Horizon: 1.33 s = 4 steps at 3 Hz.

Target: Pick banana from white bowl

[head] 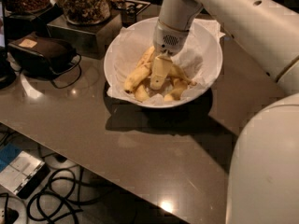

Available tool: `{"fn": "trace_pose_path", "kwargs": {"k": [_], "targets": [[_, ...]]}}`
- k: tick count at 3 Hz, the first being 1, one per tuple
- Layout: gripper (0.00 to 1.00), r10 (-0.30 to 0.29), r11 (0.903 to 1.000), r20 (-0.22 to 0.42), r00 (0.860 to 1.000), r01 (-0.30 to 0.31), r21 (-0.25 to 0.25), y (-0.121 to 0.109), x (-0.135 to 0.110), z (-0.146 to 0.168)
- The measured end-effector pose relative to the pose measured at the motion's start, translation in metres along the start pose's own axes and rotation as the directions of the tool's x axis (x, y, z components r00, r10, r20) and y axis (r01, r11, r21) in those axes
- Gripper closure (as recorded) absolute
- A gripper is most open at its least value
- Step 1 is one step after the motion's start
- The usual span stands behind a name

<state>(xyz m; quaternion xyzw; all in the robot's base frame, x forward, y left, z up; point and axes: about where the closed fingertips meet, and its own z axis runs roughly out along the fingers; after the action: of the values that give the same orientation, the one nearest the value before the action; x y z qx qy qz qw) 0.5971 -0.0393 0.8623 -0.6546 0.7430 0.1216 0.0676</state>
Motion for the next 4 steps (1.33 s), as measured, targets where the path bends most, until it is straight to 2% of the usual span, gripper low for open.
{"fn": "trace_pose_path", "kwargs": {"k": [1,2,3,4], "targets": [[0.57,0.0,1.0,0.0,1.0,0.0,0.0,0.0,0.0,0.0],[0.81,0.0,1.0,0.0,1.0,0.0,0.0,0.0,0.0,0.0],[1.0,-0.003,0.9999,0.012,1.0,0.003,0.016,-0.005,-0.005,0.002],[1.0,-0.003,0.9988,0.048,0.999,0.001,0.048,0.011,-0.012,-0.023]]}}
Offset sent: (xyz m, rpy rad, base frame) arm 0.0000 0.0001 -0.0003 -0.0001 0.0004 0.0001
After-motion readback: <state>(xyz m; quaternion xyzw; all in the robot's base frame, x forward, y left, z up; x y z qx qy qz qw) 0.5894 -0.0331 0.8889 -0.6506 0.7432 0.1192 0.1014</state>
